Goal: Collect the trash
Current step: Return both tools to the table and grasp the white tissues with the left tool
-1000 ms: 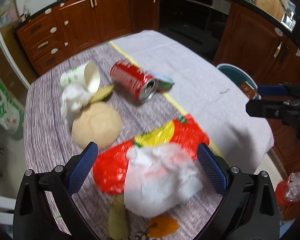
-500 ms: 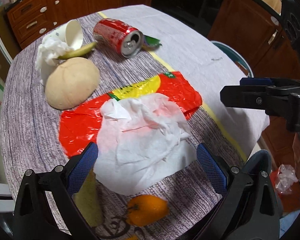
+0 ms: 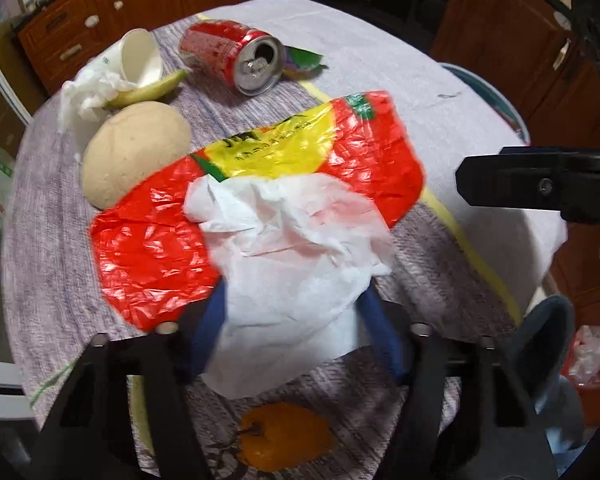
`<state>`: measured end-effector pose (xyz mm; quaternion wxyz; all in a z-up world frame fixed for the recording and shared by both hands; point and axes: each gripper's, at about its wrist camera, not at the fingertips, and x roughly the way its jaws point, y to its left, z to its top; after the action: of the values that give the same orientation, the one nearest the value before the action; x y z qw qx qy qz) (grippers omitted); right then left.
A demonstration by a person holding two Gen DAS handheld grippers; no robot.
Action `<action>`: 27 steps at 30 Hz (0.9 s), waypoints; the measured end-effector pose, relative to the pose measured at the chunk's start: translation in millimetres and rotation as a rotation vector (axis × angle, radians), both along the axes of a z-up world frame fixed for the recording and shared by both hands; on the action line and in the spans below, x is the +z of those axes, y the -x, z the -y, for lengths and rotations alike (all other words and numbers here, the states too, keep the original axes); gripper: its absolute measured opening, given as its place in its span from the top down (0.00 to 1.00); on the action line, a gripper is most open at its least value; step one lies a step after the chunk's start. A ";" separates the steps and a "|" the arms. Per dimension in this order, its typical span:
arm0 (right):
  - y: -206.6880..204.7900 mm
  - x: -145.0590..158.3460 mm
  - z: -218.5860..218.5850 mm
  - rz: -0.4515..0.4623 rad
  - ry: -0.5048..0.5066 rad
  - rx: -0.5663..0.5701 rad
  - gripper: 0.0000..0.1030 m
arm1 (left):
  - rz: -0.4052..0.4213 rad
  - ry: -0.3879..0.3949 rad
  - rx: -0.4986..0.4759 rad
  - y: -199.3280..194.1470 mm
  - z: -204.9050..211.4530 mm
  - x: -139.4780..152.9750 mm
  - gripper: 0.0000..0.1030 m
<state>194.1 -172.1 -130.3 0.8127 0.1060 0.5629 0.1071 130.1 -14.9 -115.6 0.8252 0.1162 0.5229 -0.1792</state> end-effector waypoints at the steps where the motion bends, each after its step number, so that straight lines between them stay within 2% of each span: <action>1: 0.6 -0.1 -0.9 0.000 0.000 0.002 0.11 | -0.001 0.006 -0.010 1.3 -0.3 1.4 0.56; 2: 0.6 -0.3 -1.6 -0.001 0.000 0.003 0.11 | -0.006 0.013 -0.015 2.1 -0.9 2.6 0.67; 4: 0.8 -0.2 -3.2 -0.001 0.003 0.006 0.11 | -0.021 0.035 -0.020 3.6 -5.4 6.1 0.77; 8: 0.1 0.4 -8.4 0.001 0.006 0.017 0.11 | -0.016 0.063 -0.018 8.4 -19.5 17.8 0.89; 13: -4.4 -3.0 -17.7 -0.008 0.022 0.038 0.11 | 0.019 0.097 -0.007 14.2 -38.7 38.7 0.94; 19: -11.1 -7.1 -33.5 -0.022 0.030 0.073 0.11 | 0.045 0.113 0.091 -12.5 -69.6 48.9 0.94; 23: -11.7 -10.1 -42.0 -0.062 -0.020 0.088 0.11 | 0.058 0.091 0.106 -30.2 -76.8 43.7 0.94; 27: -8.3 -15.2 -57.8 -0.090 -0.014 0.134 0.11 | 0.035 0.092 0.124 -46.2 -87.8 30.2 0.94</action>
<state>202.3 -114.3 -145.5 0.7768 0.0786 0.6039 0.1602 176.4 72.9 -85.4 0.8481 0.0486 0.5059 -0.1498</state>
